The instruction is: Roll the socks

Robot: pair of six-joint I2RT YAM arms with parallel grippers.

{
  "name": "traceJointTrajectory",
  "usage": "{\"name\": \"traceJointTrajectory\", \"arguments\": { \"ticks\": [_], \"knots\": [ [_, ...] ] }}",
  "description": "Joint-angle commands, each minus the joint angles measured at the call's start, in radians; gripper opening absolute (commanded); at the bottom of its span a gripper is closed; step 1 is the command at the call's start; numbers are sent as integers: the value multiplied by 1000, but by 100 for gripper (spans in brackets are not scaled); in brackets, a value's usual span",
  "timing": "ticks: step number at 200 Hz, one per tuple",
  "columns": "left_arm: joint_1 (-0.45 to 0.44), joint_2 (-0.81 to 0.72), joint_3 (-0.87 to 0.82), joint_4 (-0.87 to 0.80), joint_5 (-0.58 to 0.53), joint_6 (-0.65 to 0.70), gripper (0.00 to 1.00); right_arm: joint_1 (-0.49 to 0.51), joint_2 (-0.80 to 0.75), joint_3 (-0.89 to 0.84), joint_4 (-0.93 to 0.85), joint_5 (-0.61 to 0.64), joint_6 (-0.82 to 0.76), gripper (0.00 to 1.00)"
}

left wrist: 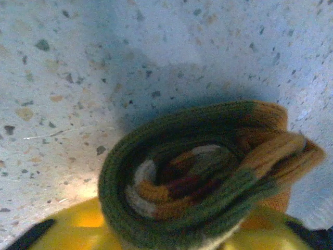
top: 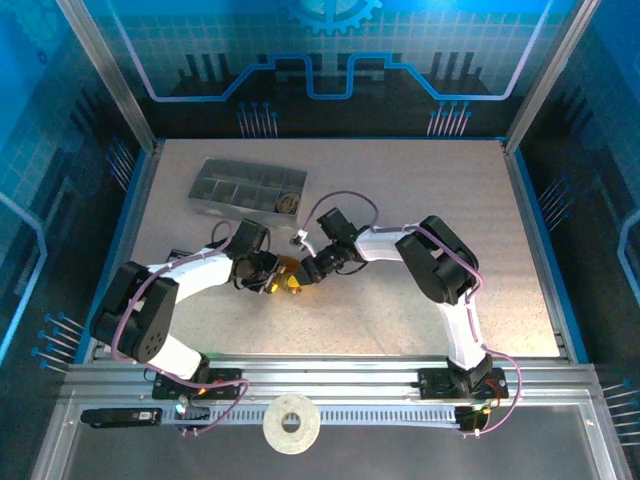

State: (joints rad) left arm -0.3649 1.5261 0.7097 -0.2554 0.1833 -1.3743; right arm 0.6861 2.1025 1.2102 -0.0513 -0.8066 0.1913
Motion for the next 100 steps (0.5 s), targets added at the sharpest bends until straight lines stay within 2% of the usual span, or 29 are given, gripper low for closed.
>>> {"name": "traceJointTrajectory", "arguments": {
  "ticks": [1,16,29,44,60,82,100],
  "knots": [
    [-9,62,-43,-188,-45,23,25,23,-79,-126,-63,148,-38,24],
    [-11,42,-25,-293,-53,21,23,46,-208,-215,37,251,-105,32],
    [-11,8,1,-393,-71,23,22,96,-341,-317,142,418,-195,40],
    [-13,-30,16,-469,-83,20,19,181,-475,-477,338,624,-335,57],
    [-15,-58,24,-518,-76,11,16,289,-539,-559,460,836,-500,68],
    [-18,-57,24,-521,-46,-8,16,389,-526,-523,438,1019,-610,69],
    [-21,-37,23,-505,-27,-18,17,456,-483,-504,487,1112,-689,70]
  ]
}}
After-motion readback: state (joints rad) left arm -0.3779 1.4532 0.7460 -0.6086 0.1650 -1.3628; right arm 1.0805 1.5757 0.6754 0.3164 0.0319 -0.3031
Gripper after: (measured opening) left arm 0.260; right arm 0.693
